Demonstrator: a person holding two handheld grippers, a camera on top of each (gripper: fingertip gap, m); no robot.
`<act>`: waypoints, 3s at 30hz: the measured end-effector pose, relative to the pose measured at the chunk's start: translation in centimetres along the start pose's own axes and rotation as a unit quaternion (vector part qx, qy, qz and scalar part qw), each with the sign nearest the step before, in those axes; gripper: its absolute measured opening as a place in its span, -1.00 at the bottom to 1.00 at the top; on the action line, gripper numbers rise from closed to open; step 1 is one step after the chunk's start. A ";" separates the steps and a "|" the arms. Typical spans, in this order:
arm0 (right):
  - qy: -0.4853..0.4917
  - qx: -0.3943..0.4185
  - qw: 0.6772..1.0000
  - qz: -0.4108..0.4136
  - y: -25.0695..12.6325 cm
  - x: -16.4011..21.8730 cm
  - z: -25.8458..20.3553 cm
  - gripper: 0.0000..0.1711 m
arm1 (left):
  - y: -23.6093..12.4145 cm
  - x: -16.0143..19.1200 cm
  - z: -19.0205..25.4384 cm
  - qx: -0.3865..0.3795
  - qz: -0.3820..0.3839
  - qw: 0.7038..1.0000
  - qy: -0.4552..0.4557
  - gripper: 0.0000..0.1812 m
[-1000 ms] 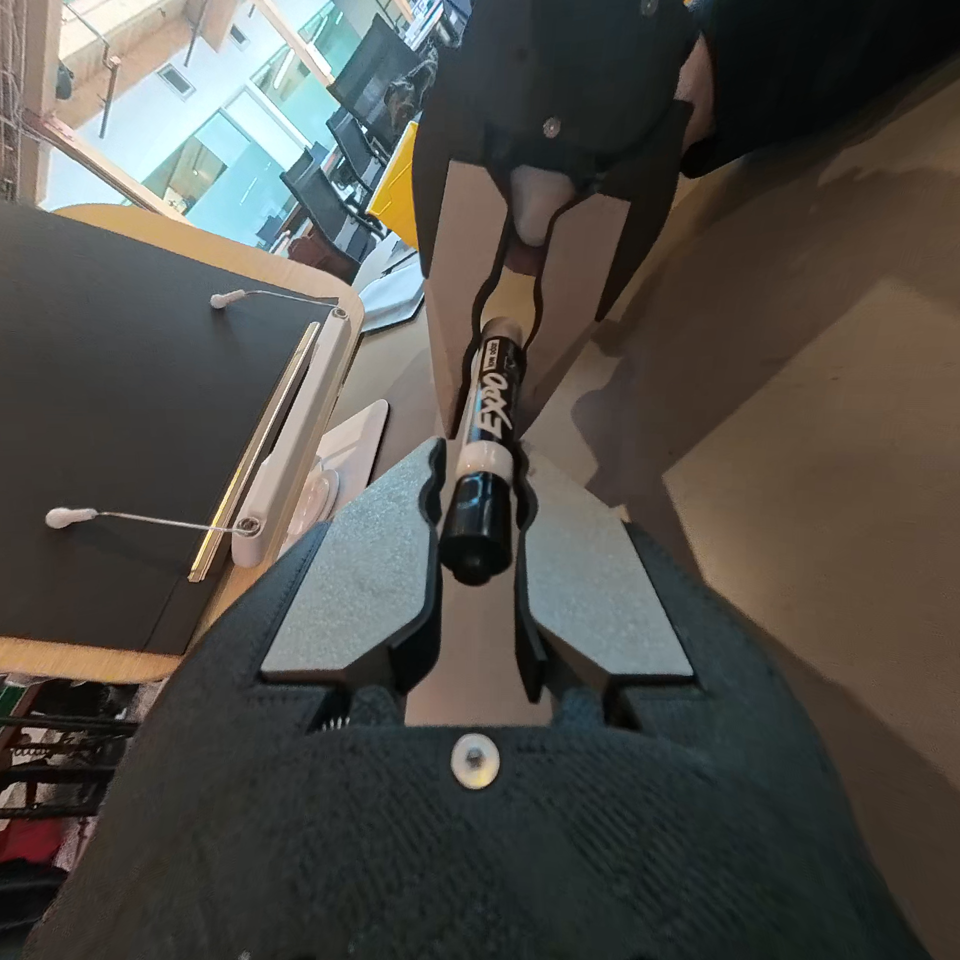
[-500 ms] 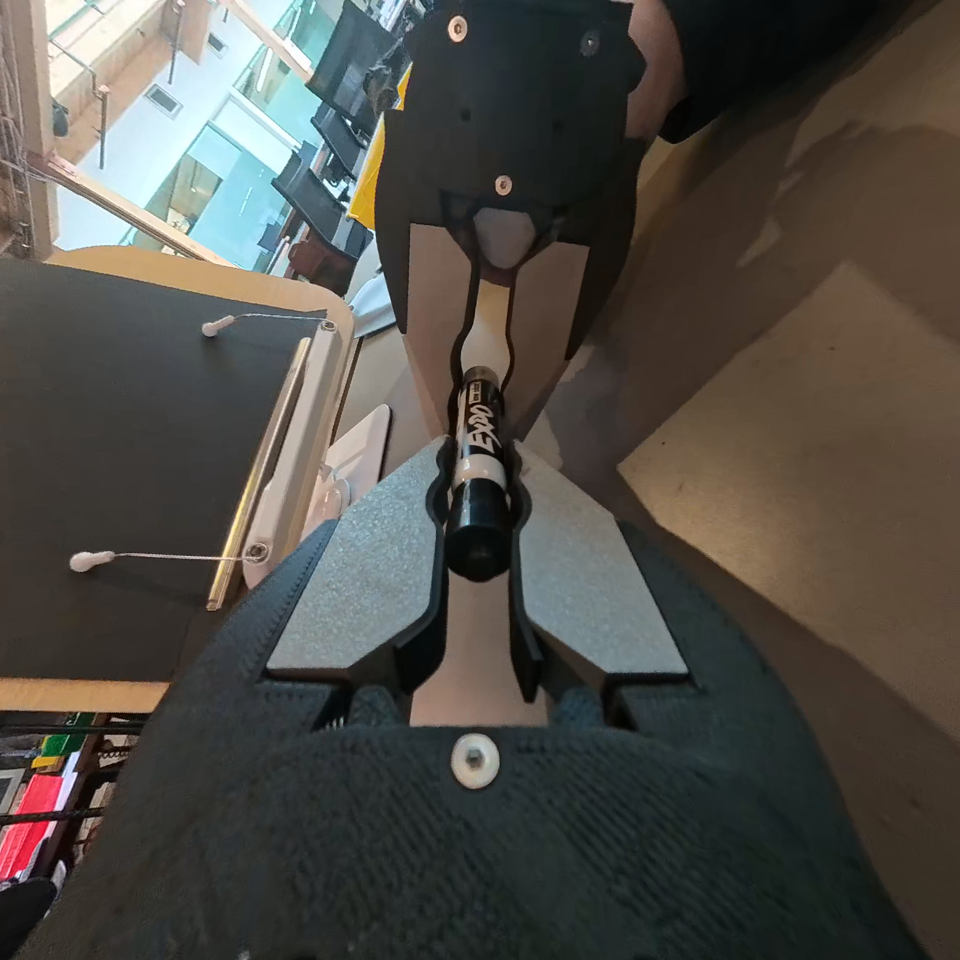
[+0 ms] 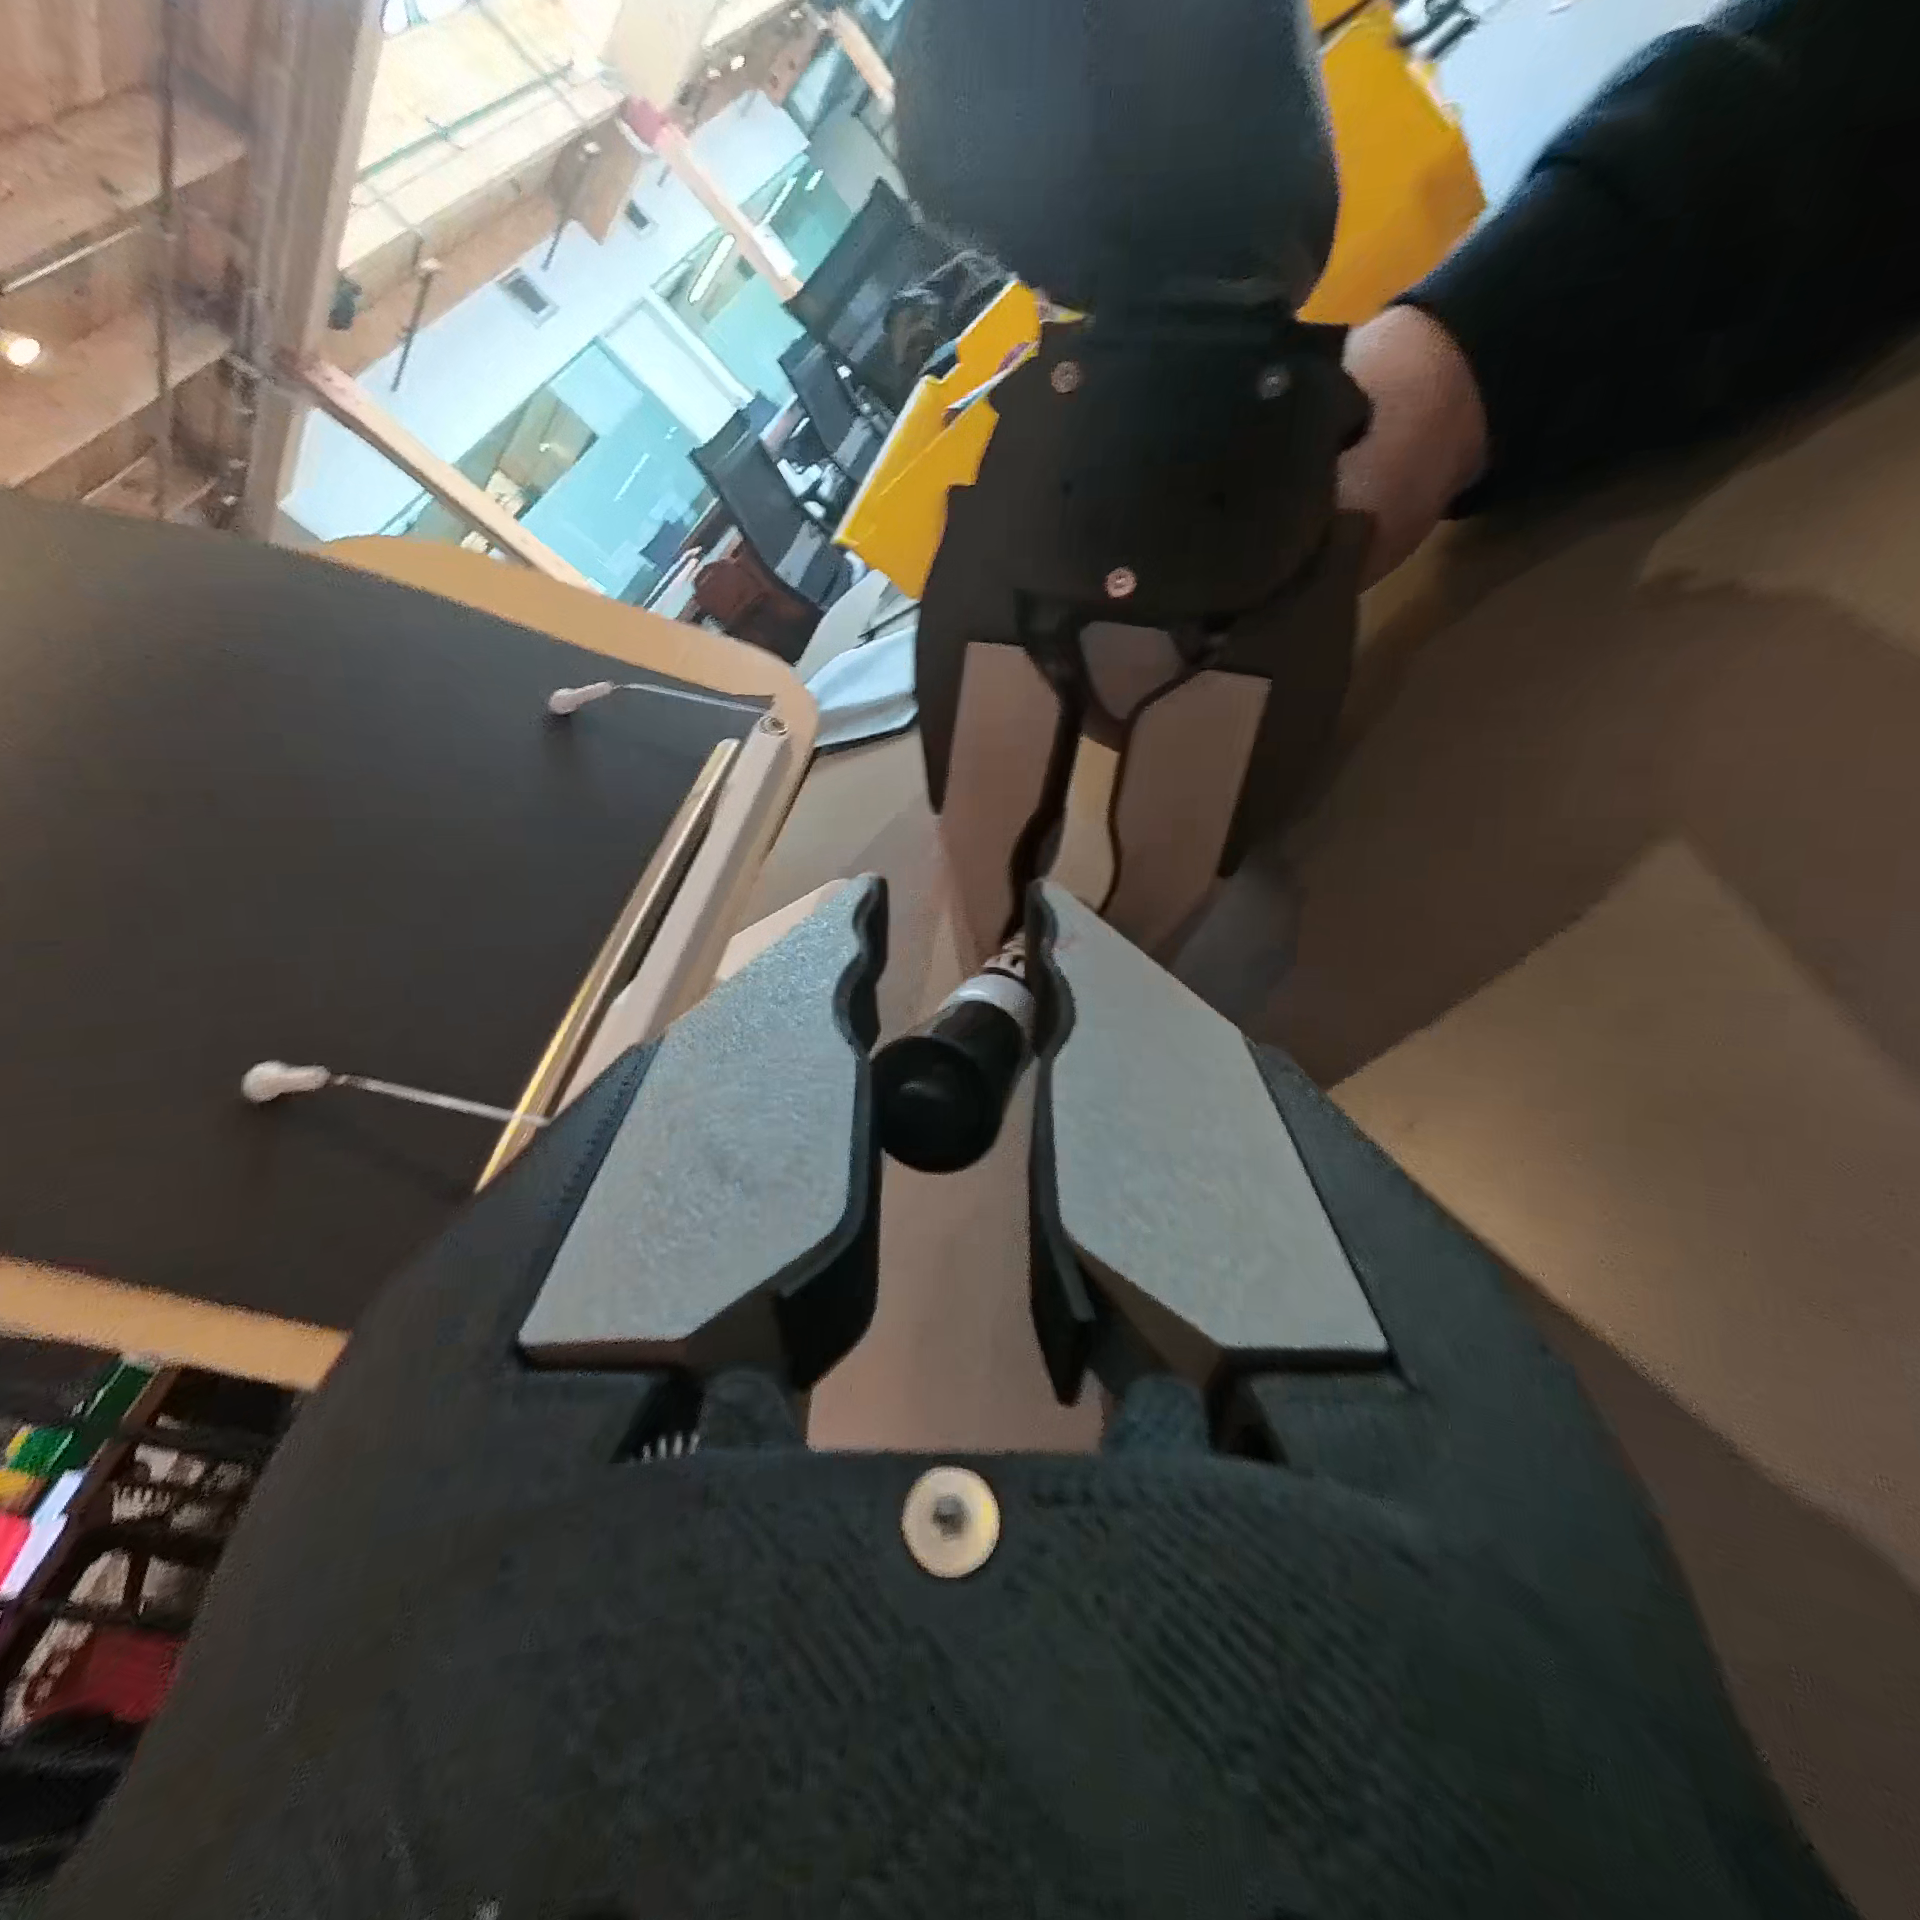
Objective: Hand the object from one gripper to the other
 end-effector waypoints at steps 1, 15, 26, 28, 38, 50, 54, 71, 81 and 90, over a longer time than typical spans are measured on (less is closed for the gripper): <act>0.013 -0.004 1.000 0.004 0.0 -0.1 0.1 -0.85 | 0.0 0.2 -0.5 -0.012 -0.006 1.000 -0.006 -0.71; 0.278 -0.078 0.956 0.050 -0.8 1.1 2.3 -0.84 | -0.4 4.7 -5.2 -0.144 -0.109 0.983 -0.024 -0.71; 0.321 -0.075 0.934 0.135 -2.2 -0.1 4.0 -0.83 | -0.1 6.4 -4.9 -0.098 -0.118 0.973 -0.174 -0.77; 0.318 -0.081 0.932 0.155 -2.5 -0.8 4.0 -0.84 | 0.2 5.6 -4.4 -0.084 -0.097 0.974 -0.189 -0.81; 0.273 -0.108 0.947 0.132 -1.7 -0.8 2.3 -0.84 | 0.2 2.9 -3.1 0.006 -0.005 0.953 -0.303 -0.78; 0.223 -0.131 0.958 0.120 -1.2 -2.0 0.4 -0.85 | 0.8 1.9 -1.6 0.021 -0.002 0.962 -0.271 -1.00; 0.233 -0.139 0.953 0.134 -1.3 -2.5 0.3 -0.85 | 0.7 1.8 -1.8 0.021 0.005 0.959 -0.282 -0.98; 0.255 -0.155 0.943 0.149 -1.3 -3.1 0.1 -0.85 | 0.7 1.0 -1.5 0.047 0.024 0.946 -0.319 -0.76; 0.260 -0.175 0.940 0.135 -0.9 -3.2 -0.6 -0.85 | 0.4 -0.1 -1.4 0.072 0.057 0.936 -0.340 -0.66; 0.216 -0.170 0.958 0.080 0.1 -2.9 -2.1 -0.85 | 0.8 -0.7 0.2 0.100 0.050 0.952 -0.286 -0.82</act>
Point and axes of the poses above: each gripper's, where its closed fingertips meet, y out along the fingers, x out of its underside, z = x × y across the jaws, the point moved 2 cm from there along -y, back along the fingers, and after that the axes turned 3 degrees about -x, right-handed, at the moved point
